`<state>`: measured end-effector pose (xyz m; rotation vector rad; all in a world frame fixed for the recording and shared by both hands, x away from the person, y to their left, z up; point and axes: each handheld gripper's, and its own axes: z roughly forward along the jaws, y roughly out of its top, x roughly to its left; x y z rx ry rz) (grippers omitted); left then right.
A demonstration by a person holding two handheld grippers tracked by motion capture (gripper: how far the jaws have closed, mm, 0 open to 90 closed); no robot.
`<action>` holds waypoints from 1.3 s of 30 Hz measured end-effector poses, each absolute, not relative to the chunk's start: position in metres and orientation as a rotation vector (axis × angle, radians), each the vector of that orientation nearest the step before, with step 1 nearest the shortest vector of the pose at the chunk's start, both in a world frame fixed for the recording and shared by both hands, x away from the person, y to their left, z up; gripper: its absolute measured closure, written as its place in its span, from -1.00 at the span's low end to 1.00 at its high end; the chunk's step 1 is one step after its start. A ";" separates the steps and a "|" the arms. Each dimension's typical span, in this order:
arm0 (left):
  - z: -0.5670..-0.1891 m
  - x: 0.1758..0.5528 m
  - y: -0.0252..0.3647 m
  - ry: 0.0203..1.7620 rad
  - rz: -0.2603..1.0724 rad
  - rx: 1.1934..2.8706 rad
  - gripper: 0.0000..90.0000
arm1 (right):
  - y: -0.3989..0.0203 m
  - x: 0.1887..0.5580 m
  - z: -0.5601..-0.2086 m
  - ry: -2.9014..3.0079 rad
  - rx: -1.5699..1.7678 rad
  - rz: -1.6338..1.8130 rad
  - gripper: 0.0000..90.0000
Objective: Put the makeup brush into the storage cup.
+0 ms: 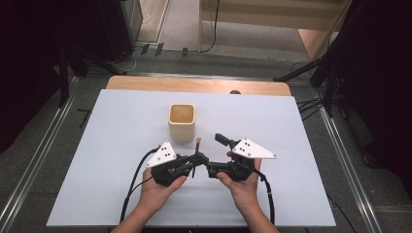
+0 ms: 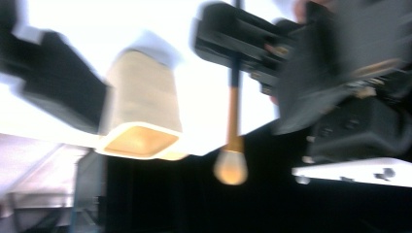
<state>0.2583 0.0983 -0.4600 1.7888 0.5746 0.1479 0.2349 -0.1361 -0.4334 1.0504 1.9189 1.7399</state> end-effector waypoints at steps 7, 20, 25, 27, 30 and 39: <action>-0.461 0.262 0.103 0.585 0.167 1.787 0.87 | -0.168 0.237 -0.434 1.838 1.071 1.700 -1.00; -0.458 0.268 0.114 0.596 0.208 1.766 0.87 | -0.216 0.233 -0.458 1.840 1.132 1.591 -1.00; -0.455 0.271 0.117 0.609 0.219 1.754 0.87 | -0.238 0.225 -0.469 1.859 1.156 1.518 -1.00; -0.455 0.273 0.119 0.612 0.219 1.750 0.87 | -0.247 0.222 -0.471 1.856 1.164 1.505 -1.00; -0.453 0.275 0.120 0.615 0.228 1.749 0.87 | -0.259 0.217 -0.474 1.842 1.187 1.496 -1.00; -0.444 0.285 0.124 0.633 0.265 1.730 0.87 | -0.281 0.204 -0.485 1.850 1.202 1.433 -1.00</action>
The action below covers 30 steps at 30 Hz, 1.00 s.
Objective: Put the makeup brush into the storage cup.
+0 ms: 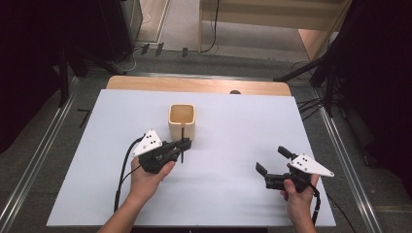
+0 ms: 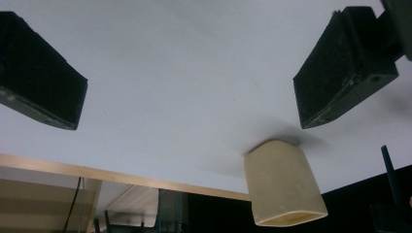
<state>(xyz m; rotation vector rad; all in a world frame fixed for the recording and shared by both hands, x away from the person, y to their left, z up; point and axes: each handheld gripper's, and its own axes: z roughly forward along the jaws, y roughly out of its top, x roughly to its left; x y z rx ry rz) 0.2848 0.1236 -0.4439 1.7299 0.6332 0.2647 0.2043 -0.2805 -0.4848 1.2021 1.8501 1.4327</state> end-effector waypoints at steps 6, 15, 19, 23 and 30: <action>-0.435 0.294 0.123 0.632 0.292 1.717 0.87 | -0.294 0.197 -0.495 1.850 1.239 1.426 -1.00; -0.424 0.306 0.124 0.639 0.321 1.702 0.87 | -0.306 0.191 -0.499 1.825 1.240 1.456 -0.99; -0.418 0.314 0.125 0.642 0.330 1.689 0.87 | -0.308 0.193 -0.502 1.824 1.252 1.457 -0.99; -0.417 0.320 0.125 0.648 0.331 1.684 0.87 | -0.308 0.194 -0.504 1.829 1.253 1.446 -0.99; -0.412 0.327 0.124 0.649 0.337 1.673 0.87 | -0.309 0.194 -0.504 1.828 1.251 1.445 -0.99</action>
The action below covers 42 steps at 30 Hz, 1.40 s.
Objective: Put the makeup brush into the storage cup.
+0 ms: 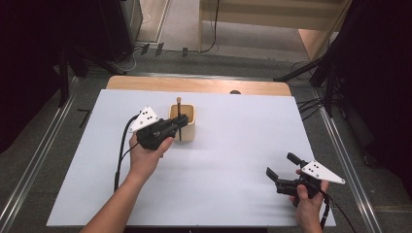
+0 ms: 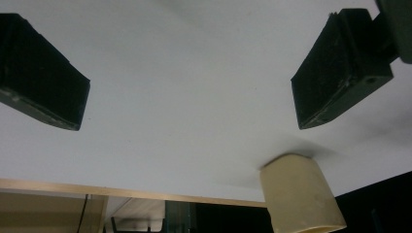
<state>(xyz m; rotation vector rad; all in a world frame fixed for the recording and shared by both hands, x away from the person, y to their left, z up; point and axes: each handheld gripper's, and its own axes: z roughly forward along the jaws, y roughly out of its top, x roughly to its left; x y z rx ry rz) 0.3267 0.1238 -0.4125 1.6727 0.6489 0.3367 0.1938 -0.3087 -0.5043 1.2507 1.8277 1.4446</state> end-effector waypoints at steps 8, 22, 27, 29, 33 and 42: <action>-0.405 0.337 0.124 0.657 0.356 1.653 0.87 | -0.309 0.194 -0.505 1.830 1.250 1.437 -0.99; -0.399 0.355 0.121 0.664 0.395 1.635 0.87 | -0.308 0.194 -0.506 1.834 1.245 1.436 -0.98; -0.400 0.360 0.121 0.677 0.404 1.620 0.87 | -0.308 0.195 -0.506 1.835 1.247 1.437 -0.98; -0.400 0.364 0.120 0.681 0.423 1.619 0.87 | -0.308 0.195 -0.507 1.836 1.248 1.435 -0.98; -0.401 0.369 0.121 0.702 0.432 1.600 0.87 | -0.308 0.195 -0.507 1.835 1.247 1.436 -0.98; -0.409 0.378 0.120 0.736 0.473 1.608 0.87 | -0.309 0.195 -0.507 1.837 1.252 1.430 -0.98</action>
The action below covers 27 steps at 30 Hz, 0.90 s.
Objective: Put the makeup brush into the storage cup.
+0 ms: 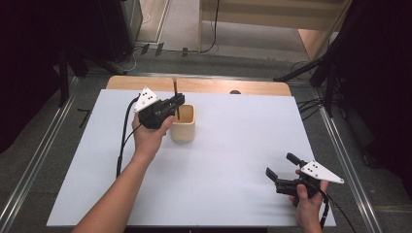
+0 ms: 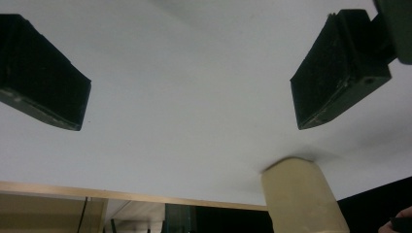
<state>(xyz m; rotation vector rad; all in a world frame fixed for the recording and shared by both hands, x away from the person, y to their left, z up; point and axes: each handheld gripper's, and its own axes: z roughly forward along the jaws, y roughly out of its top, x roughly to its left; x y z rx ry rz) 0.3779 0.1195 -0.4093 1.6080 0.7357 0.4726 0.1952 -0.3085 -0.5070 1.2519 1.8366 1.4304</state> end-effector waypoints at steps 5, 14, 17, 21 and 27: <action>-0.416 0.381 0.118 0.741 0.475 1.631 0.87 | -0.309 0.195 -0.507 1.830 1.258 1.421 -0.93; -0.430 0.382 0.118 0.770 0.472 1.652 0.87 | -0.308 0.195 -0.507 1.836 1.256 1.422 -0.92; -0.435 0.383 0.119 0.781 0.468 1.662 0.87 | -0.308 0.195 -0.507 1.834 1.254 1.427 -0.92; -0.436 0.382 0.118 0.771 0.470 1.679 0.87 | -0.308 0.195 -0.508 1.834 1.252 1.428 -0.92; -0.439 0.381 0.117 0.778 0.470 1.694 0.87 | -0.308 0.195 -0.508 1.836 1.254 1.425 -0.92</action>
